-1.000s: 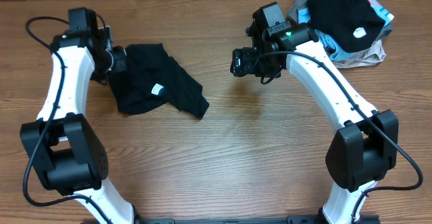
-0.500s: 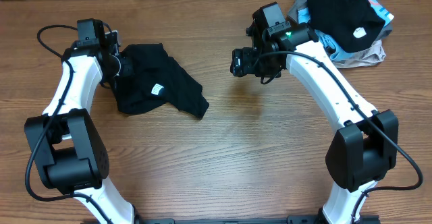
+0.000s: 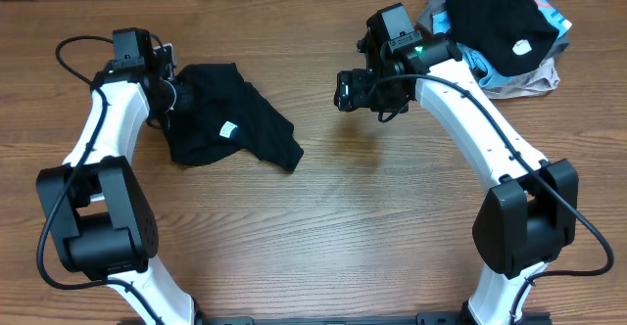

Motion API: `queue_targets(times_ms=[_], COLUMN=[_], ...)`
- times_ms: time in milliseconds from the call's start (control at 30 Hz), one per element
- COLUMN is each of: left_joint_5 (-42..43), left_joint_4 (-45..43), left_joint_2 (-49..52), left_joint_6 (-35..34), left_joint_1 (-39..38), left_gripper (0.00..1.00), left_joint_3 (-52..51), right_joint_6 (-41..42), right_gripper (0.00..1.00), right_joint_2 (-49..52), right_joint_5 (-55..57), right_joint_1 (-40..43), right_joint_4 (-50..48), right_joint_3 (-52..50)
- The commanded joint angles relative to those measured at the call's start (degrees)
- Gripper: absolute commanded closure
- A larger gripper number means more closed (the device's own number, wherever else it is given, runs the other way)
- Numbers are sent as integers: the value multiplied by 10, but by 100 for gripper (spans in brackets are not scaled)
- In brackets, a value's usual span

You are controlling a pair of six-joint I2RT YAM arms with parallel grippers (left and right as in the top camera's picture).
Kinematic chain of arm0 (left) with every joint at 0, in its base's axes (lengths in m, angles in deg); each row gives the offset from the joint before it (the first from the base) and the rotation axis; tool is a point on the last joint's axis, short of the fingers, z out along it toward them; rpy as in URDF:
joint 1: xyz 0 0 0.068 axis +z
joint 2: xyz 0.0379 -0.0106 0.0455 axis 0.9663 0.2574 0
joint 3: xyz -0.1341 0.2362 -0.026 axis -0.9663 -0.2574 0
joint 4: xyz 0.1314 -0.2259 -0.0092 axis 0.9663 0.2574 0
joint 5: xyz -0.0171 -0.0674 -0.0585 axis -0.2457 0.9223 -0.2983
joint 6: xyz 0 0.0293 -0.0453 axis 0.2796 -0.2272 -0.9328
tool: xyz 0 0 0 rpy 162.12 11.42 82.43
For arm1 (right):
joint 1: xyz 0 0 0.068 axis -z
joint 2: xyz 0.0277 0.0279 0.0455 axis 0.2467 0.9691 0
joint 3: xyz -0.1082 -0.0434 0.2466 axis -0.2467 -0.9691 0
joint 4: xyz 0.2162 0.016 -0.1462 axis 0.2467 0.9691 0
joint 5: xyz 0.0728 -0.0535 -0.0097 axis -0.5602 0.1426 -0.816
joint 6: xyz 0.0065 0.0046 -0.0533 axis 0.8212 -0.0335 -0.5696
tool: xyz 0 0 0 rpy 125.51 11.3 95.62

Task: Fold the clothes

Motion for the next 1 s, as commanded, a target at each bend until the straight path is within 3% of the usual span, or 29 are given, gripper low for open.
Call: queue_targets(times_ms=[0,100,433,767,800,833,967], left_joint_5=[11,16,20,56,79,100,113], left_joint_4=[-7,-15,-4,181,189,195,207], left_joint_2=[24,25,24,17,17,17,17], left_joint_6=[7,7,6,31,52,72,101], left_joint_1=[-1,-1,5,64,64,64,56], left_gripper=[83,95,96,96,93,83,43], left_joint_3=[-5,-5,11,149,150,150,150], right_joint_6=[-4,-4,-4,-4,-4,-3,-3], right_gripper=[12,12,12,9,6,0,0], right_joint_2=[-5,-5,-5,-5,-5,-5,-5], right_joint_5=[6,6,5,6,6,8,17], right_joint_1=[2,2,2,2,2,2,2], right_joint_4=[-2,-3,-6,-2,-4,-5,-9], right_joint_3=[4,4,4,4,4,4,4])
